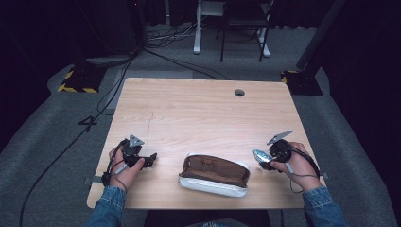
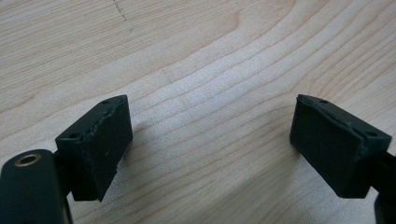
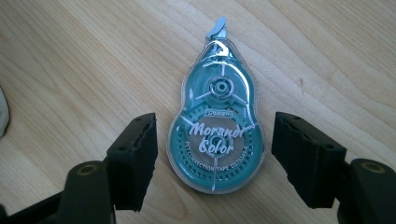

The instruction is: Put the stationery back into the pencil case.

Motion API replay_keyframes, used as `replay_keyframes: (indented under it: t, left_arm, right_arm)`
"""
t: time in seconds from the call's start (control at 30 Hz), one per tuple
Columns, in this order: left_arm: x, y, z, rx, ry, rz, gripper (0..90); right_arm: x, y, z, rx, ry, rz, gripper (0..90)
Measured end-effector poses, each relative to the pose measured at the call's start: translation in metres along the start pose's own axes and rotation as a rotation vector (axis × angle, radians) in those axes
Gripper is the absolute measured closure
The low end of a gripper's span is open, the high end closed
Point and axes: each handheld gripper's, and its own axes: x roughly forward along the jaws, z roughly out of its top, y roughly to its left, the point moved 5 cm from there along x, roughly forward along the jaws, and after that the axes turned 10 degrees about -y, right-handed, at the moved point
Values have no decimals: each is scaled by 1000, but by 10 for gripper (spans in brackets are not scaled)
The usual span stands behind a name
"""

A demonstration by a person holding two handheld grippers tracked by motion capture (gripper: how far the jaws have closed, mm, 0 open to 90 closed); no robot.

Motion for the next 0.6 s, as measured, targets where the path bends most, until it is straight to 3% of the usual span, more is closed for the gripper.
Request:
replay_keyframes:
  t: [0.33, 0.6]
  left_arm:
    - [0, 0, 0, 0, 0, 0, 132]
    - [0, 0, 0, 0, 0, 0, 132]
  right_arm:
    - [7, 0, -4, -5, 34, 1, 313]
    - [8, 0, -4, 8, 19, 5, 351]
